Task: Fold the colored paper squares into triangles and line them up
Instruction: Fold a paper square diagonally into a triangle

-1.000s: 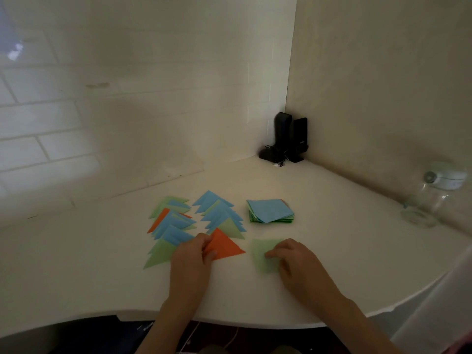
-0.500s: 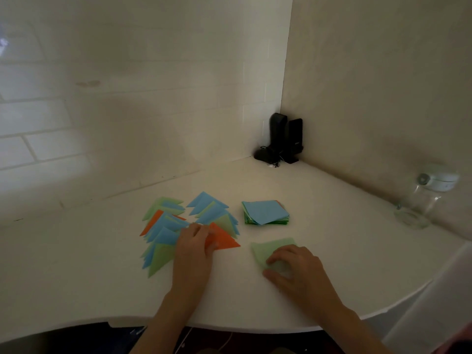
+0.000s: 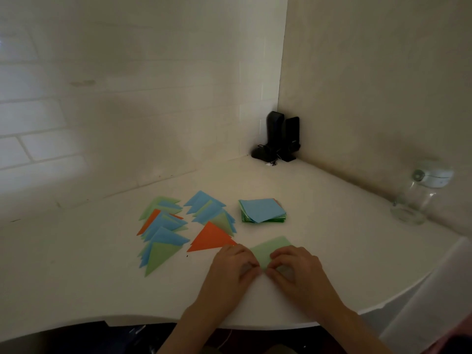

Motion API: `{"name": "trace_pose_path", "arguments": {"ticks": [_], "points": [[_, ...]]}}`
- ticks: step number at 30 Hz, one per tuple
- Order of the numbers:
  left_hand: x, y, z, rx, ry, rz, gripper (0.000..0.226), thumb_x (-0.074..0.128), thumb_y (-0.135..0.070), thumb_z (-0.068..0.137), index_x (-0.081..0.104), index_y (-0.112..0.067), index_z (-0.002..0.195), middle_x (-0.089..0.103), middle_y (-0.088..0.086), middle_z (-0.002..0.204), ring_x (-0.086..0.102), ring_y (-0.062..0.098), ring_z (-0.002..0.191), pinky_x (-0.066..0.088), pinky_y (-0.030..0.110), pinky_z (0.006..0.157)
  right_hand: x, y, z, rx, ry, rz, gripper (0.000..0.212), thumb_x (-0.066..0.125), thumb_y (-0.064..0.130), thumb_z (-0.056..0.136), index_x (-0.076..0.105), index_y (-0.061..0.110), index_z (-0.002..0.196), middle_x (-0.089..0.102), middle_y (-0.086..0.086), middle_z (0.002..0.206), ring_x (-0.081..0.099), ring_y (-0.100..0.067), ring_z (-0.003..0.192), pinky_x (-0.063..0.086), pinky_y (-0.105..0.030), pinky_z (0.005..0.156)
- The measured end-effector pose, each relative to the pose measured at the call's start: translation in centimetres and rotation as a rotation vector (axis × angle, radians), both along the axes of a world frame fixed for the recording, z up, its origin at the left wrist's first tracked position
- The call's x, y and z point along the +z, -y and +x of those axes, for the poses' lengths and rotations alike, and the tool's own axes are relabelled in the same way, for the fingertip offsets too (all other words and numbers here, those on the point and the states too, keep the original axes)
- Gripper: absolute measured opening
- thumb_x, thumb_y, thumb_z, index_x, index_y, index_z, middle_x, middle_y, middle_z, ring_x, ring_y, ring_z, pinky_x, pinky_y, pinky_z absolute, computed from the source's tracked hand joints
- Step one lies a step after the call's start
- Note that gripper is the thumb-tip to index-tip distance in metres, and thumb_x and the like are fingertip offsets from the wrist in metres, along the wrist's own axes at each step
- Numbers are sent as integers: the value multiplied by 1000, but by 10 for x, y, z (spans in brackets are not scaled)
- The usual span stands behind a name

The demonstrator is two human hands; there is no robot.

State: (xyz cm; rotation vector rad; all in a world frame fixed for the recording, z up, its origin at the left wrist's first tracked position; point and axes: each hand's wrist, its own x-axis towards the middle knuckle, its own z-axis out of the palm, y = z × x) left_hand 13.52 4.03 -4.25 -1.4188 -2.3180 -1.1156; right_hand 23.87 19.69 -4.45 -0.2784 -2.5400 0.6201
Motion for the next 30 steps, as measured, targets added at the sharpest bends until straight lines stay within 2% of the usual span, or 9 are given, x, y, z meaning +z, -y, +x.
{"name": "trace_pose_path", "arguments": {"ticks": [5,8,10,13,17,20,23,27,30], "points": [[2,-7,-1,70,118,1,19,62,-49,74,59,-31,70,60,-14,79,51,3,80,37,16,77,-1,2,-7,-55,-9,-53,28,52,62,70,65,37,68,60,22,87,59,-7,83,48,-36,71],[5,-9,-3,104,249,19,23,78,-30,67,56,-37,66,60,-14,74,53,3,79,35,9,72,3,1,-8,-51,53,-175,20,58,62,63,57,44,72,59,21,85,58,-3,84,48,-34,78],[8,-10,-5,113,305,4,28,80,-22,66,57,-37,64,62,-13,72,55,2,79,35,7,68,8,-3,-9,-27,122,-237,23,72,49,66,53,46,77,57,22,88,57,-2,88,46,-31,85],[10,-10,-7,113,349,-4,24,79,-19,67,62,-35,65,63,-14,71,56,-2,76,36,6,65,12,-9,-10,23,217,-254,31,77,33,71,52,50,77,56,23,91,54,2,89,42,-23,87],[13,-8,-7,110,393,8,16,77,-13,68,70,-27,68,63,-18,67,57,-6,71,36,5,62,14,-15,-8,74,228,-246,30,76,31,72,54,50,78,58,20,92,53,7,86,36,-4,77],[14,-6,-6,86,411,28,12,73,-8,72,73,-20,73,64,-18,69,59,-4,71,37,4,63,13,-15,-5,103,191,-226,12,63,52,67,58,49,78,60,19,95,56,1,92,42,-15,83],[13,1,-6,35,366,35,17,68,-5,78,73,-21,82,63,-17,78,58,0,79,39,7,70,4,-9,-2,66,102,-159,32,50,63,65,65,39,80,60,19,94,55,0,91,44,-27,82],[11,11,-3,-52,276,-8,35,57,-4,73,66,-26,99,61,-14,96,51,1,94,34,7,82,0,4,-4,-8,93,24,43,35,65,72,62,34,85,53,17,97,47,-4,93,31,-31,76],[10,14,2,-59,152,-22,42,55,-9,67,62,-27,104,57,-15,103,46,2,104,30,11,92,1,3,-6,89,94,-4,34,34,58,78,58,35,87,53,20,100,48,-3,97,30,-32,78]]}}
